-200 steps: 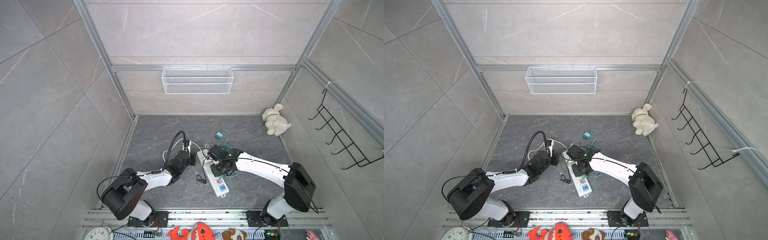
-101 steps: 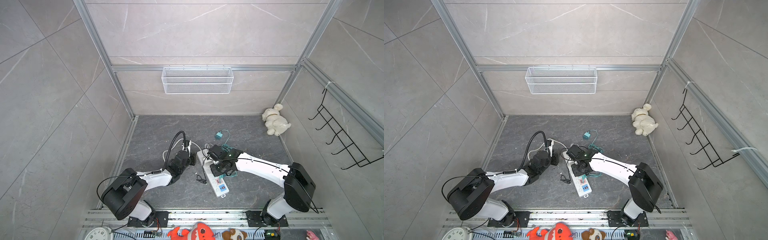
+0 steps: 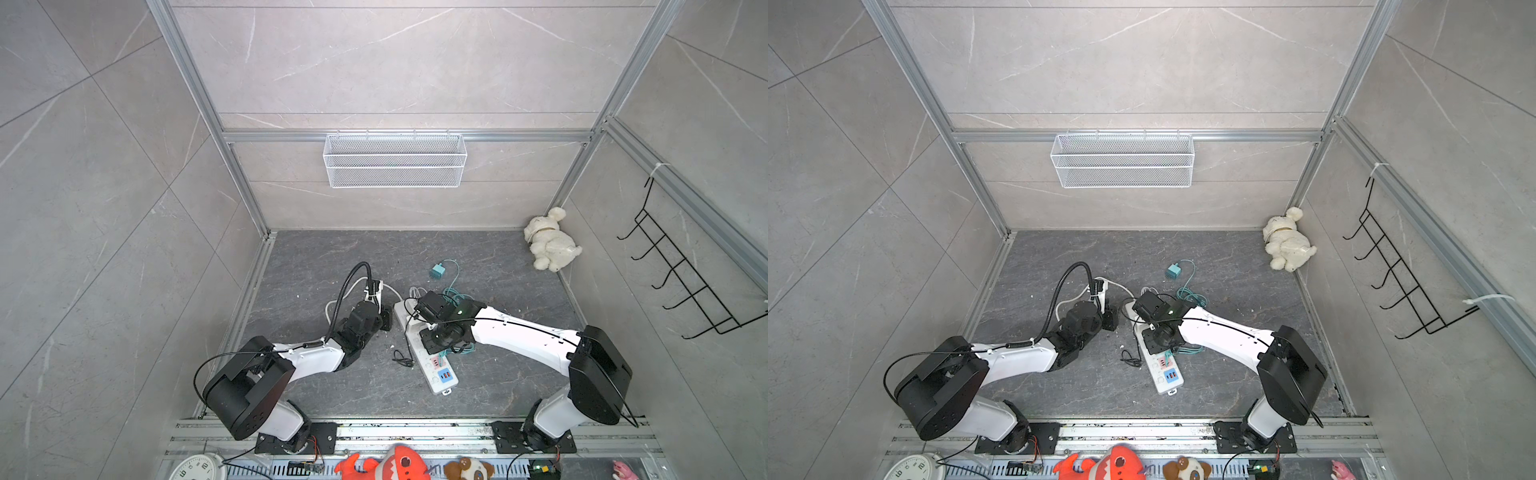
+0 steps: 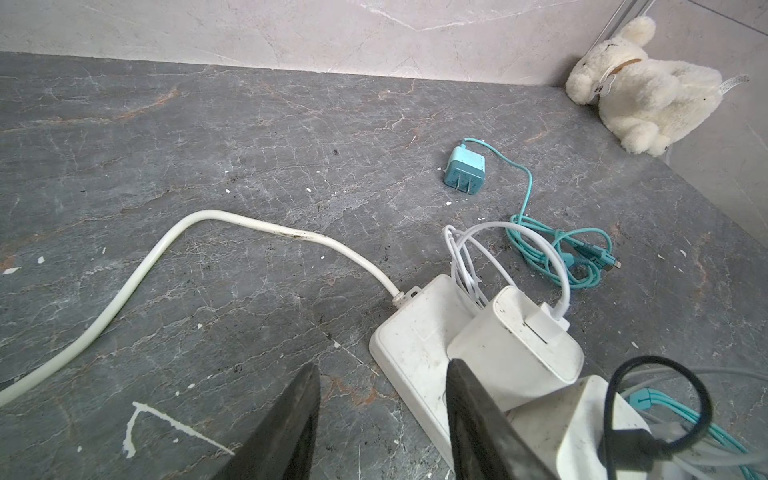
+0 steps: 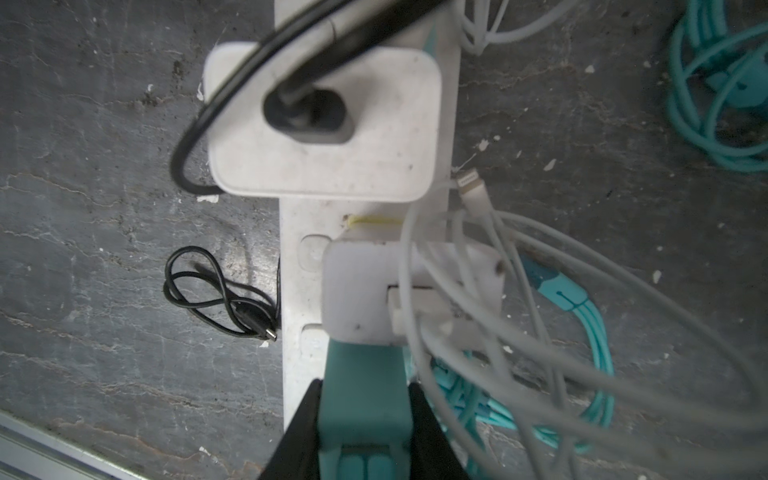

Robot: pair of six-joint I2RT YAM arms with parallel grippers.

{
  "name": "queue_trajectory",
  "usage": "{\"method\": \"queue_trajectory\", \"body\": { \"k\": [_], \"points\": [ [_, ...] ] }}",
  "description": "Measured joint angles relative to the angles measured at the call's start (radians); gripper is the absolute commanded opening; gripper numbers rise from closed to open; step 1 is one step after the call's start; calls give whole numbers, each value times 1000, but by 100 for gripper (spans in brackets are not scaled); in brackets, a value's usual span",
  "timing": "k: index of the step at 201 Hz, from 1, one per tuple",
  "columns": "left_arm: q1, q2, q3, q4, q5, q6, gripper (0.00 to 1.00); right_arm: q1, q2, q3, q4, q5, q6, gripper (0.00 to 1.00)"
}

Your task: Insert the plug

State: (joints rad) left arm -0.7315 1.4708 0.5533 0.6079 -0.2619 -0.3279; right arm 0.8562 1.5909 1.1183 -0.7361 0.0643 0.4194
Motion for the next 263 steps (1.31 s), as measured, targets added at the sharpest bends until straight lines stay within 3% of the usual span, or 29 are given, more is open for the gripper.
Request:
{"method": "queue_trajectory", "body": {
  "k": [263],
  "points": [
    [0,-29,-58,52,-27,0,51,6,64,47,-52,-8,8,7]
  ]
}}
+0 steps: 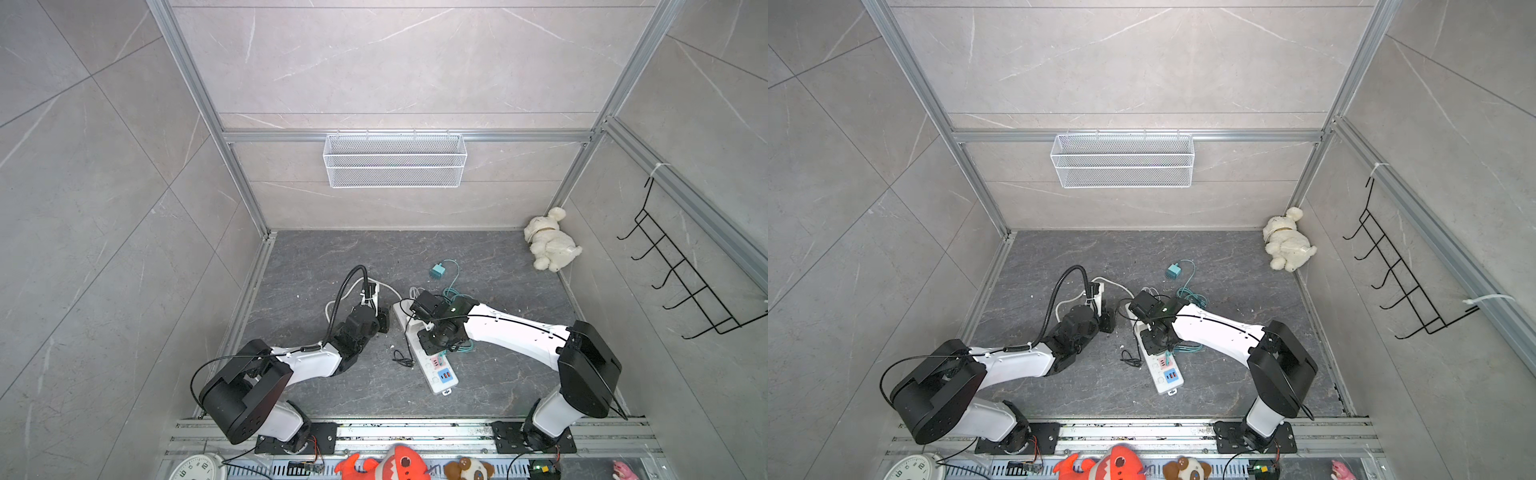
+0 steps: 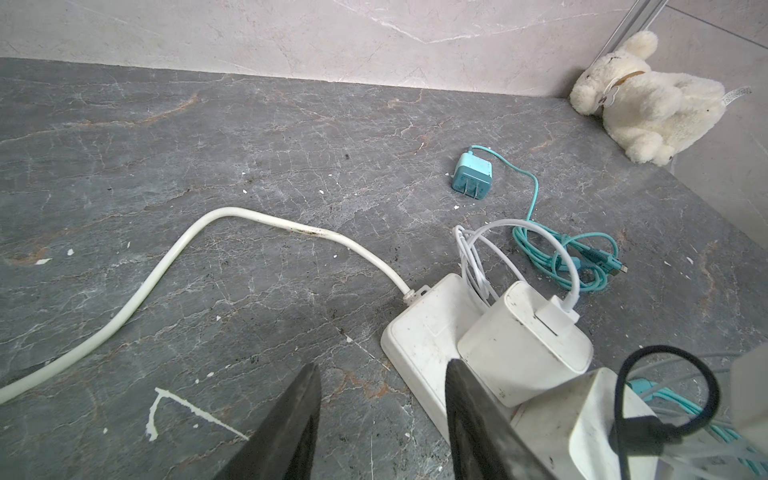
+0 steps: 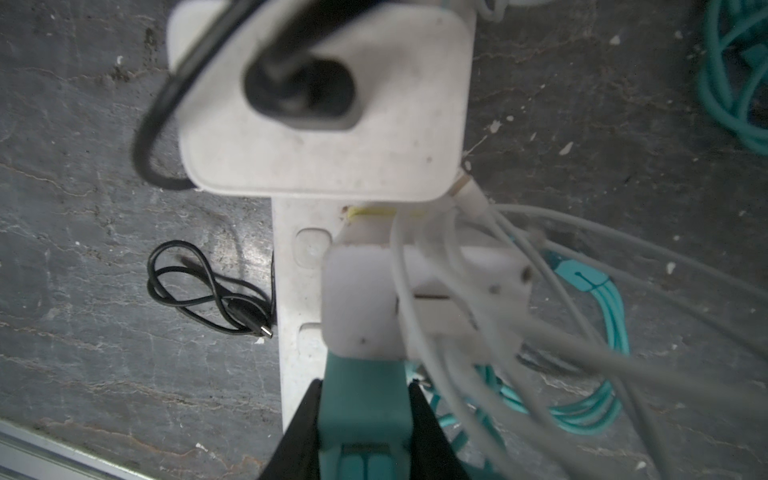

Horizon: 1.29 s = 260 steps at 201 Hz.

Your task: Insert the plug

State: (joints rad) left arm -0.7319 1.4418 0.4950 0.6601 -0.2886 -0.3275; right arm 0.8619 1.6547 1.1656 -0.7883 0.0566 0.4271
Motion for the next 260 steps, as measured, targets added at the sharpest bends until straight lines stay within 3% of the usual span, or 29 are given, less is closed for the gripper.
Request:
{"method": "queue_trajectory", "body": {
  "k": [164,223,260],
  "points": [
    [0,-160,-59,1,-77,64,52,6,133,130,-120,8,30,9],
    [0,-192,-101,-5,-121,99,53,8,293,347,-199,11,-3,9],
    [0,-275,-130,-18,-148,113,54,6,366,450,-204,13,-39,17]
  ]
}}
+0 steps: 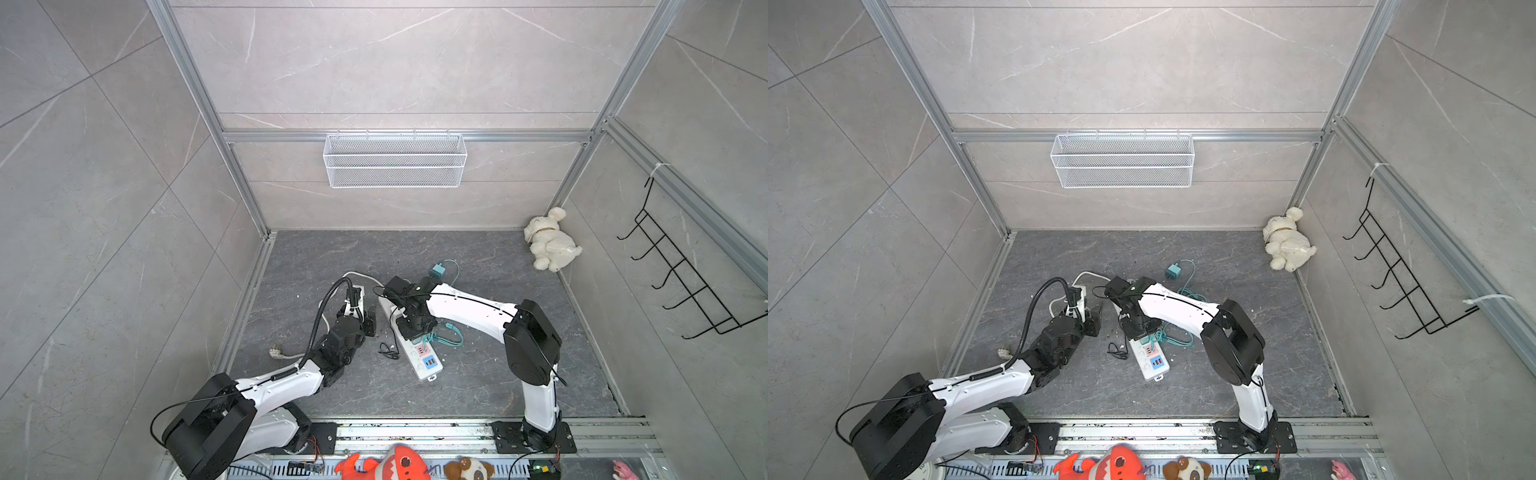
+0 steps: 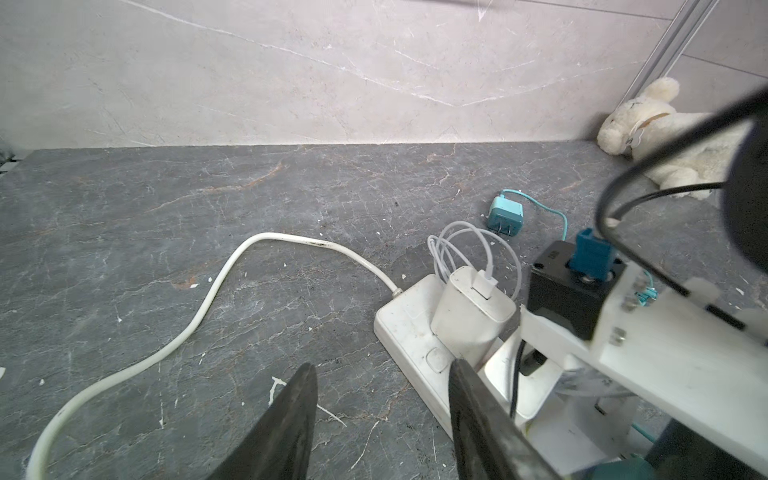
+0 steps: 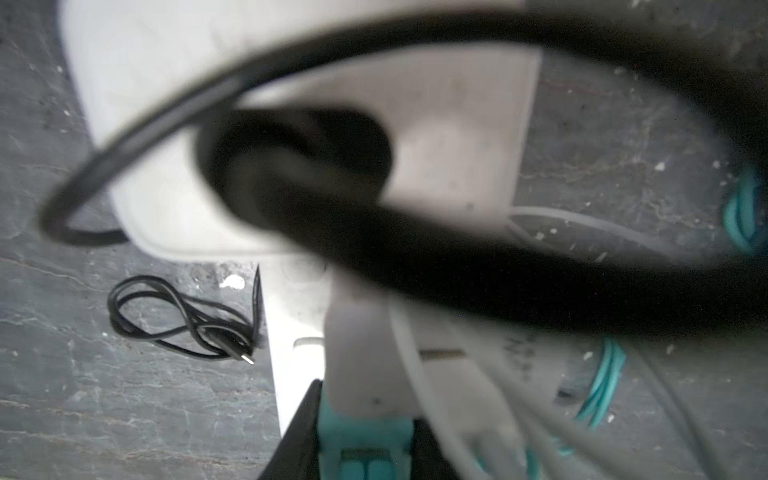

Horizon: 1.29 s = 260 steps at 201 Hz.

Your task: Insert the plug

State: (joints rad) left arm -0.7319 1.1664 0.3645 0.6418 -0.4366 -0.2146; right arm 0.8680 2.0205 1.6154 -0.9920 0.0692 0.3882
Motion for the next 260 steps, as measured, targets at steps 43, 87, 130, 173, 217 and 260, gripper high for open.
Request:
{"method": "queue_trajectory", "body": {
  "k": [43,87,130,173,217,260],
  "points": [
    [0,-43,0,-50,-34,6,57,-6,36,52,30,-18,-24,37],
    [0,-87,-4,-115,-76,6,58,-6,39,27,122,-34,-25,48],
    [0,-145,-6,-172,-90,5,60,-6,19,3,154,-51,-21,55],
    [0,-156,-6,-212,-114,6,62,-6,-88,-90,183,-93,-5,57],
    [0,-76,59,-235,-120,12,64,3,-288,-248,205,-127,16,57],
    [0,111,238,-218,-91,59,64,34,-471,-513,229,-167,70,57]
  ]
}}
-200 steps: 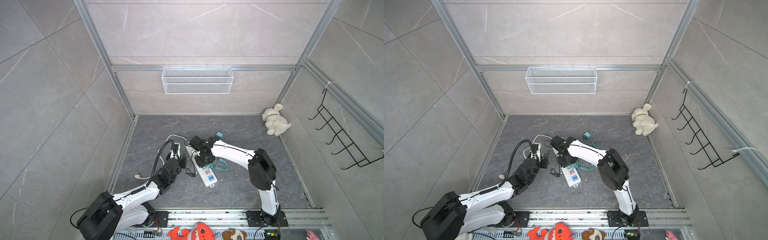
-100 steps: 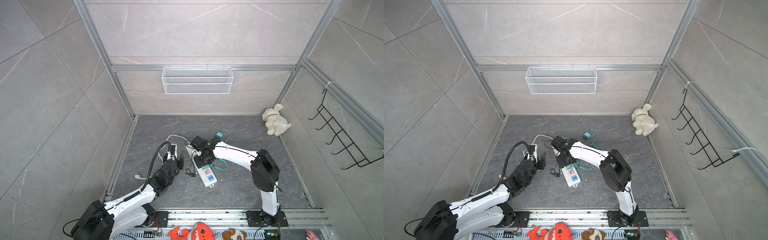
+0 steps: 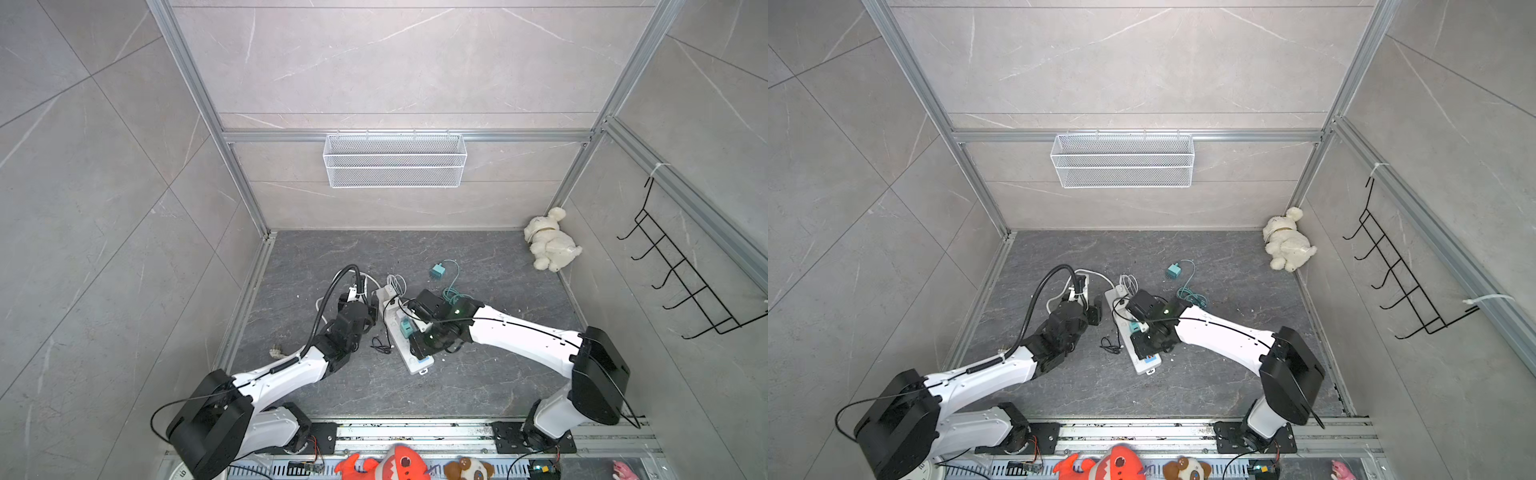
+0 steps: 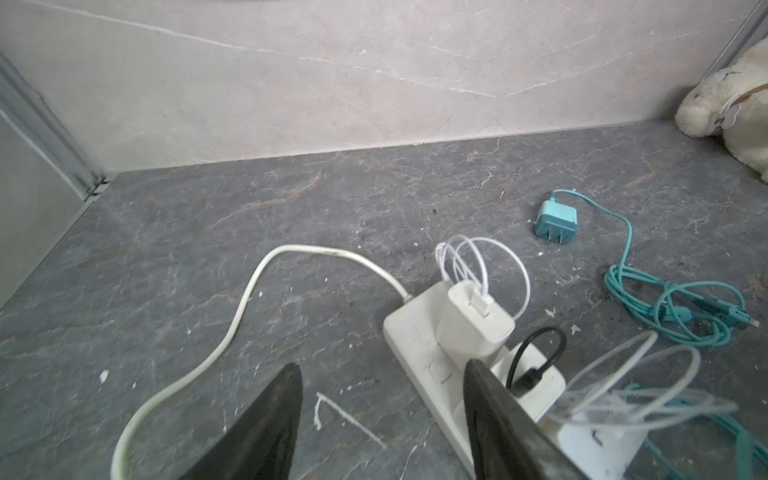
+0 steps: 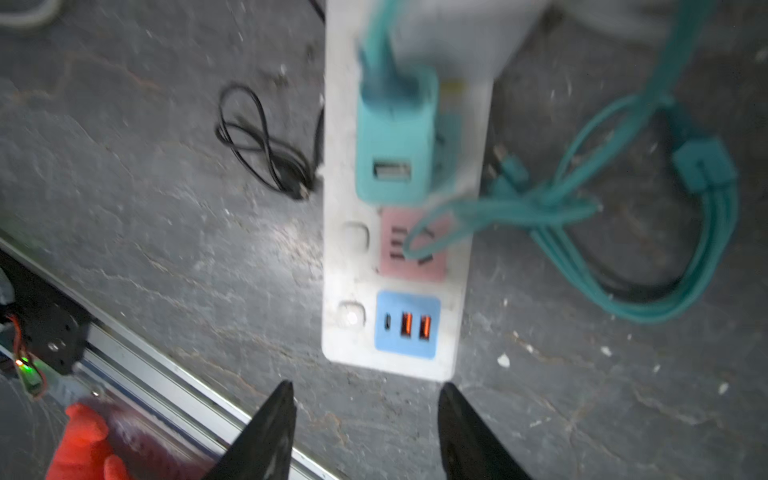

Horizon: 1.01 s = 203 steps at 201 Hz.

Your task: Insert the plug

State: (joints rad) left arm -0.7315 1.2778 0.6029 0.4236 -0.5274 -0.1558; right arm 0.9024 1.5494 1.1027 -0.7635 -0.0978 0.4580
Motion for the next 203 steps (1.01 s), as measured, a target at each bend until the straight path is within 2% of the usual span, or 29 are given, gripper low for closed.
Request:
{"method": "queue_trajectory", "body": {
  "k": [23,47,73,108,127,154,203],
  "points": [
    [0,155,142,22,57,36,64,-7,-117,-150,-43,32,73,58],
    [0,323,306,31,139,79,64,-66,-211,-206,-105,85,140,59],
    [1,469,463,13,230,123,64,-244,-271,-211,-133,161,183,59],
    [22,633,687,-66,394,141,65,-471,-269,-192,-132,241,168,60],
    [46,725,811,-107,483,138,65,-544,-203,-138,-111,257,133,60],
    [80,822,928,-193,555,137,65,-615,1,34,-63,259,76,60],
    [96,928,1065,-325,614,136,65,-688,431,552,5,227,-18,59]
  ]
}}
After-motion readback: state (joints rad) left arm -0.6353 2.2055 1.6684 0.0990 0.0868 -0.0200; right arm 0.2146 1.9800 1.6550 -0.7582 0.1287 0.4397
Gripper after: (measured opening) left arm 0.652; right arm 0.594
